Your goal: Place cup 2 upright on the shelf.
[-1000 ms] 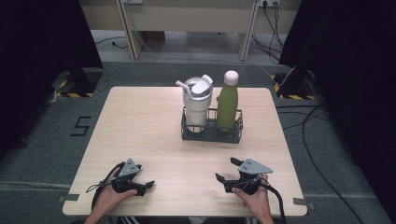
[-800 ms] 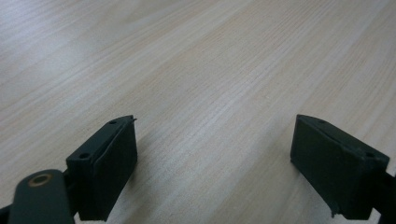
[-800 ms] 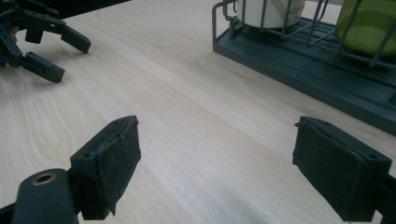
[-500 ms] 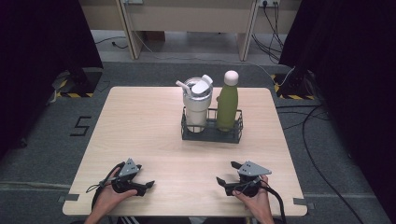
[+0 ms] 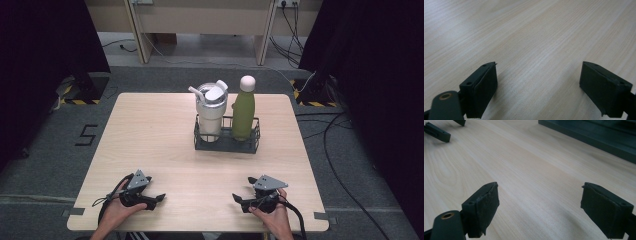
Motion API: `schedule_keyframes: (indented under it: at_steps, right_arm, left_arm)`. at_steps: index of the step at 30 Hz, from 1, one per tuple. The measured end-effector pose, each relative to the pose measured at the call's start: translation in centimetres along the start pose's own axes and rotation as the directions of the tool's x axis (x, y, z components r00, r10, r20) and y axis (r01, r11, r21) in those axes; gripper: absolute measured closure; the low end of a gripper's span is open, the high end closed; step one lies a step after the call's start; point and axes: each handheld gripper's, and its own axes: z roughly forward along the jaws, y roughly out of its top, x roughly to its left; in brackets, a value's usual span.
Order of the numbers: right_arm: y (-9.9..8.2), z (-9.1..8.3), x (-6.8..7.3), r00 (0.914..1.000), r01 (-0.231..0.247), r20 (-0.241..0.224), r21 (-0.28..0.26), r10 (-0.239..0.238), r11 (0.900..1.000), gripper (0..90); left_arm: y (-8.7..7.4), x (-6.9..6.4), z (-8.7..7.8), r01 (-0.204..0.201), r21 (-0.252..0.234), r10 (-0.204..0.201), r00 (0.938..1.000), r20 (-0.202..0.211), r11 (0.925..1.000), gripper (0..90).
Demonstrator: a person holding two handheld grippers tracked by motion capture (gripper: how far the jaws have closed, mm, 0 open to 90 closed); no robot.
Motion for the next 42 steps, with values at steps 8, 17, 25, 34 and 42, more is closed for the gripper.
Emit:
schedule_keyframes:
  at_steps: [8, 17, 25, 34, 42]
  right_arm:
    - [-0.33, 0.03, 0.04, 1.0000, 0.001, 0.004, 0.040, -0.001, 0.9992, 15.2]
    - [-0.59, -0.04, 0.16, 0.9997, 0.014, 0.021, 0.112, -0.016, 0.9937, 15.2]
    - [-0.71, 0.29, 0.53, 0.9976, 0.052, 0.036, 0.184, -0.060, 0.9815, 10.6]
    - [-0.70, 0.49, 0.48, 0.9974, 0.048, 0.042, 0.211, -0.058, 0.9763, 0.6]
    - [-0.69, 0.49, 0.48, 0.9974, 0.048, 0.042, 0.212, -0.058, 0.9761, 0.4]
  left_arm:
    - [0.00, 0.00, -0.01, -0.001, 0.000, 0.001, 1.0000, 0.000, 1.0000, 14.1]
    - [-0.01, -0.01, 0.00, 0.000, -0.001, 0.000, 1.0000, -0.001, 1.0000, 14.1]
    - [-0.01, -0.01, -0.01, 0.000, 0.000, 0.000, 1.0000, 0.000, 1.0000, 14.1]
    - [-0.01, -0.01, 0.01, 0.000, -0.001, 0.000, 1.0000, -0.001, 1.0000, 14.1]
    - [0.00, 0.00, -0.02, 0.000, 0.002, 0.000, 1.0000, 0.000, 1.0000, 14.1]
